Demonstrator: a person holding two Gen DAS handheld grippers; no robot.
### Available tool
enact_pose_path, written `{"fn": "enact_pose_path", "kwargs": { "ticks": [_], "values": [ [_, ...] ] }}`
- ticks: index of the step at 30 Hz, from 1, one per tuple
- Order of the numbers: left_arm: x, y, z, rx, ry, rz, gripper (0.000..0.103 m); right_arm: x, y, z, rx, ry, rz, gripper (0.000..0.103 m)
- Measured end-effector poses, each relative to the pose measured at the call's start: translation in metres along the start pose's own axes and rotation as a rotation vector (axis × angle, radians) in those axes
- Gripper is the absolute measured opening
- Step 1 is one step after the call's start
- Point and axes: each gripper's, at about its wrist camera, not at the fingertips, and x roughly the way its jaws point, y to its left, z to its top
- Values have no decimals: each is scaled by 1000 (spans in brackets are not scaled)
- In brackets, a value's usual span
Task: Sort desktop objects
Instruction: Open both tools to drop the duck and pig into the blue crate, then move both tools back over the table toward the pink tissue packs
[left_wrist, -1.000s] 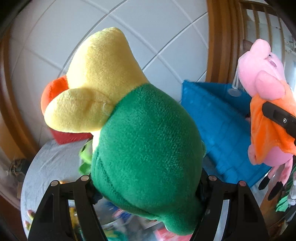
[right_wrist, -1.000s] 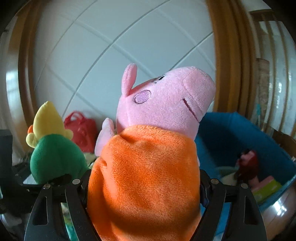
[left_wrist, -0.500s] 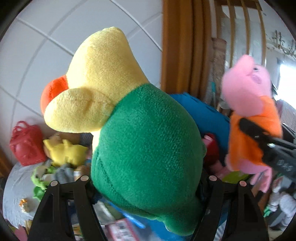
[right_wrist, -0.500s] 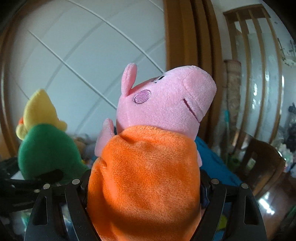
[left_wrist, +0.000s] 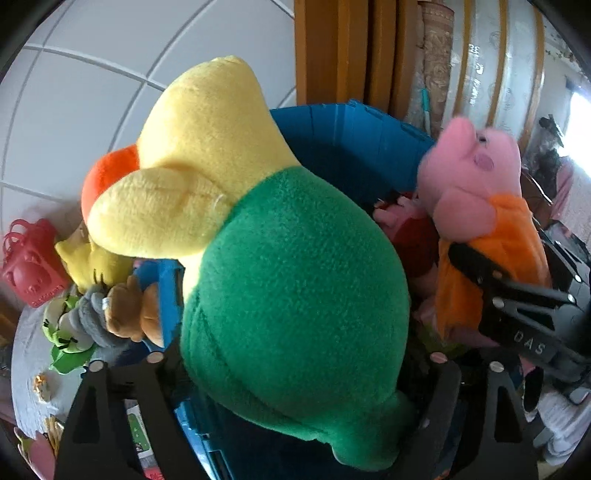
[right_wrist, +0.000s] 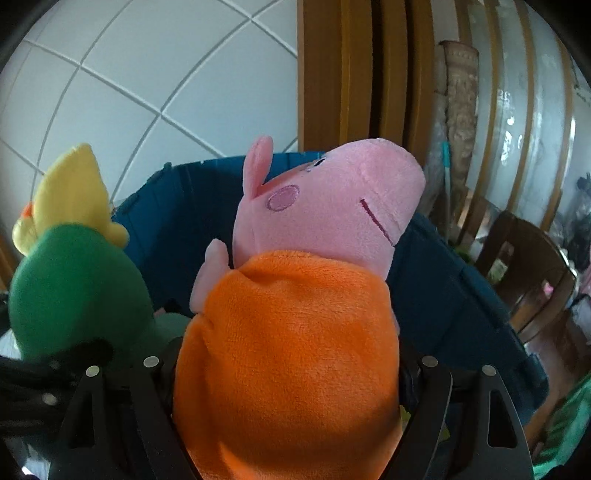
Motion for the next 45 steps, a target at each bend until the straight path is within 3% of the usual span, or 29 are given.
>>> {"fn": "enact_pose_path", "kwargs": {
  "ticks": [7, 12, 27, 33, 45],
  "values": [
    [3, -7, 2, -2, 34, 25, 88, 2, -23, -1, 6, -7, 0, 96],
    [-5, -11, 0, -1, 18, 41, 88, -11, -22, -4, 20, -17, 6, 98],
    [-32, 51, -38, -110, -51, 96, 88, -45, -2, -14, 1, -54, 54, 103],
    [-58, 103, -73, -200, -67, 175, 88, -58, 27, -20, -25, -66, 113, 103],
    [-95, 255, -178, -417, 9, 390, 88, -68, 170, -36, -149, -78, 316, 103]
  ]
}}
